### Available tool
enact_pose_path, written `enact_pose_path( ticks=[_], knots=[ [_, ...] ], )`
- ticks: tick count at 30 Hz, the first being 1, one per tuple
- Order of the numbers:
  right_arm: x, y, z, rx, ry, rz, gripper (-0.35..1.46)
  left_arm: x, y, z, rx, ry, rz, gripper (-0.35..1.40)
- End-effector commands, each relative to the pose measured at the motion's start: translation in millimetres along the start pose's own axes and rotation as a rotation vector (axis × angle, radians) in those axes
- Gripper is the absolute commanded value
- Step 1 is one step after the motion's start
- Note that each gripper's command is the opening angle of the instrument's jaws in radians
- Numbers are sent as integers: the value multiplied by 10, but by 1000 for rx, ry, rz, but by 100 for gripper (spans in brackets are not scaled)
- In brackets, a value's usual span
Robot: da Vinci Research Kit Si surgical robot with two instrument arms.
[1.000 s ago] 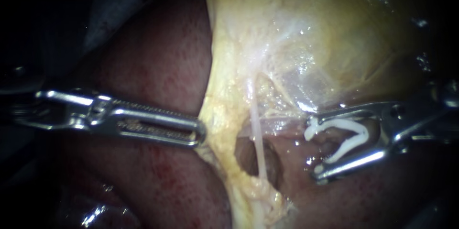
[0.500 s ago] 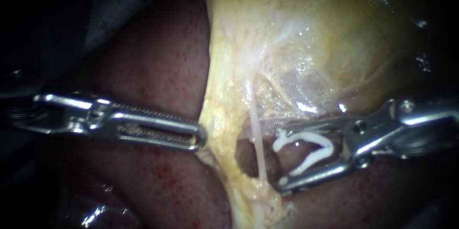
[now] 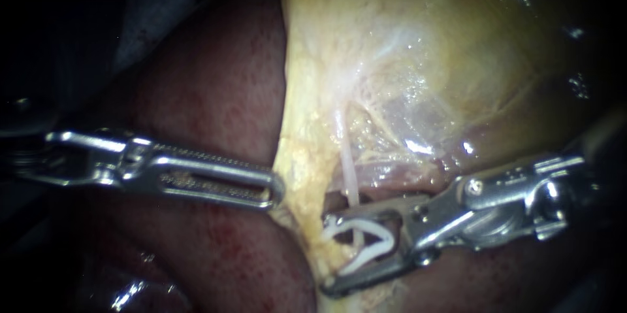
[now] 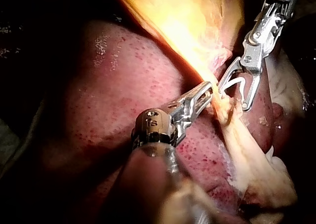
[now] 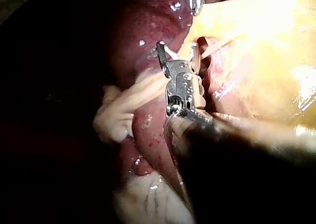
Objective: Clipping first clip left tube
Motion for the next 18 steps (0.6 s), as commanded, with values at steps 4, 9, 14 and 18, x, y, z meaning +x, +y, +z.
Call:
enact_pose_path(
  ticks=[4, 9, 14, 18],
  knots=[
    [-1, 7, -1, -2, 1, 0, 55, 0, -1, 0, 0, 0, 0, -35],
    [-3, 13, -2, -3, 1, -1, 55, 0, -2, 0, -1, 0, 0, -35],
    [-3, 15, -1, -3, 1, 0, 55, 0, -3, 1, -1, 0, 0, -35],
    [0, 16, 3, -5, 1, 1, 55, 0, -4, 1, -4, -2, 0, -35]
  ],
)
